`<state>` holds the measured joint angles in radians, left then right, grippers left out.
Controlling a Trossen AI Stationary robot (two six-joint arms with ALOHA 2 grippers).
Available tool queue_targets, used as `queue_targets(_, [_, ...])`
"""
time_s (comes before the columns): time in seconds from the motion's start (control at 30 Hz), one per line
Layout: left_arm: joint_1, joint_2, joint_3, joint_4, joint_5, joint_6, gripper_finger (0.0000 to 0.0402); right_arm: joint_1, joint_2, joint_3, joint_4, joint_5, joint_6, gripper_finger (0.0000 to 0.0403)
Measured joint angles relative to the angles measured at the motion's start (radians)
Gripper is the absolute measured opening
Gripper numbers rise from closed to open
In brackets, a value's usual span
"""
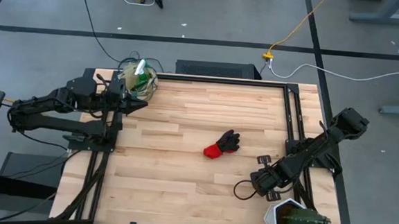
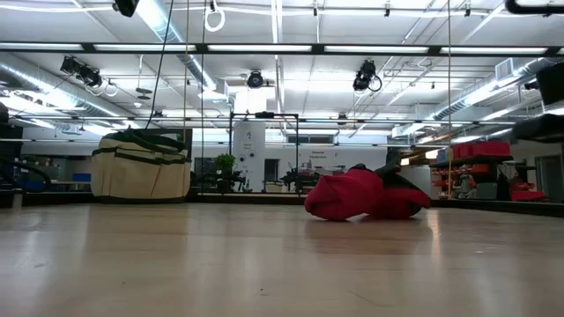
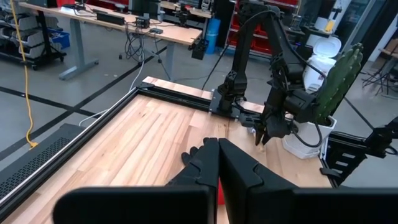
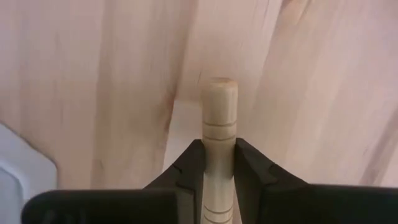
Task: Pick & Place Garden tools in Gardening bag
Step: Put the trowel into the gardening bag
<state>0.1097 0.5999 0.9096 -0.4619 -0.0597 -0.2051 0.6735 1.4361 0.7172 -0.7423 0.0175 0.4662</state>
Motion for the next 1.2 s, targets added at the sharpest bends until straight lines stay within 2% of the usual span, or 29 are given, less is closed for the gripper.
queue_targets(0.27, [0.0, 0.0, 0.0, 0.006, 0.0, 0.006, 0.0014, -0.038, 0.0, 0.093, -0.036, 0.08, -0.009, 0.0059])
queue_targets(0.83, [0.0, 0.0, 0.0, 0.006, 0.0, 0.007, 0.0014, -0.161, -0.001, 0.193, -0.052, 0.134, -0.077, 0.0059])
queue_targets(1.2, [0.0, 0.0, 0.0, 0.005, 0.0, 0.01, 0.0014, -0.281, -0.002, 0.33, -0.05, 0.211, -0.172, 0.0059])
